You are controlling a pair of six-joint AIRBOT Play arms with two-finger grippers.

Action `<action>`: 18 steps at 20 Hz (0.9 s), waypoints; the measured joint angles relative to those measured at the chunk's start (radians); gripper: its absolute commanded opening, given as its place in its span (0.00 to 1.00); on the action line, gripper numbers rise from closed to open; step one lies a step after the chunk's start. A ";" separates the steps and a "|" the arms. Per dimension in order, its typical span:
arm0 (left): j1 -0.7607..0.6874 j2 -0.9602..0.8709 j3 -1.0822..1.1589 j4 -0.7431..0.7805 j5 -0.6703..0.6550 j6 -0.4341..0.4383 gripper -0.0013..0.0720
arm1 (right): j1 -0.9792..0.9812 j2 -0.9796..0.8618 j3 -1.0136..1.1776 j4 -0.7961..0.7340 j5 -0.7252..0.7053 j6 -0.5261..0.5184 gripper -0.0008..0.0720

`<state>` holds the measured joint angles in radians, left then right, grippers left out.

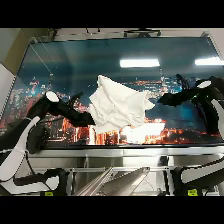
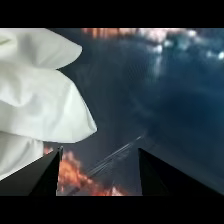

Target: Fold the shirts.

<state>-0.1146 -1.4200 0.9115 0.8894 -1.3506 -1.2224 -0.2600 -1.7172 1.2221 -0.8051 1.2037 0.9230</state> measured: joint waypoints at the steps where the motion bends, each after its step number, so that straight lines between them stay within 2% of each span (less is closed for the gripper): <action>1: -0.013 0.013 -0.050 0.000 0.035 0.002 0.85 | 0.010 -0.005 0.001 -0.005 0.000 -0.002 0.67; 2: -0.031 0.024 -0.093 -0.001 0.074 0.004 0.85 | 0.021 -0.009 0.001 -0.007 -0.001 -0.005 0.61; 6: -0.110 0.043 -0.174 -0.028 0.230 0.027 0.84 | 0.060 -0.018 0.001 -0.014 -0.022 -0.009 0.61; 7: -0.126 0.045 -0.176 -0.038 0.265 0.033 0.77 | 0.066 -0.019 0.001 -0.015 -0.025 -0.009 0.61; 8: -0.139 0.046 -0.173 -0.041 0.306 0.039 0.75 | 0.071 -0.021 0.001 -0.014 -0.027 -0.010 0.61; 9: -0.147 0.046 -0.167 -0.041 0.337 0.046 0.66 | 0.074 -0.024 0.002 -0.013 -0.027 -0.010 0.61; 10: -0.153 0.047 -0.159 -0.040 0.373 0.047 0.48 | 0.077 -0.028 0.002 -0.011 -0.027 -0.010 0.61; 11: -0.158 0.047 -0.150 -0.041 0.386 0.050 0.37 | 0.080 -0.033 0.003 -0.006 -0.026 -0.010 0.61; 12: -0.161 0.048 -0.143 -0.043 0.392 0.053 0.31 | 0.084 -0.038 0.003 -0.006 -0.024 -0.010 0.61; 13: -0.164 0.048 -0.134 -0.048 0.399 0.053 0.31 | 0.089 -0.043 0.003 -0.005 -0.021 -0.010 0.61; 14: -0.166 0.048 -0.127 -0.049 0.404 0.053 0.23 | 0.094 -0.048 0.003 -0.005 -0.016 -0.010 0.61; 15: -0.166 0.048 -0.122 -0.049 0.402 0.053 0.05 | 0.101 -0.051 0.003 -0.006 -0.012 -0.010 0.61; 16: -0.167 0.048 -0.119 -0.051 0.400 0.054 0.06 | 0.108 -0.055 0.003 -0.005 -0.007 -0.010 0.58; 17: -0.168 0.048 -0.117 -0.052 0.392 0.054 0.06 | 0.113 -0.057 0.003 -0.006 -0.005 -0.010 0.38; 18: -0.169 0.048 -0.115 -0.052 0.386 0.055 0.06 | 0.119 -0.060 0.002 -0.008 -0.005 -0.010 0.12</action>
<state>-0.2832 -1.3716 0.7967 0.8371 -0.9642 -1.1679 -0.1413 -1.7771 1.2240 -0.8131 1.1992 0.9134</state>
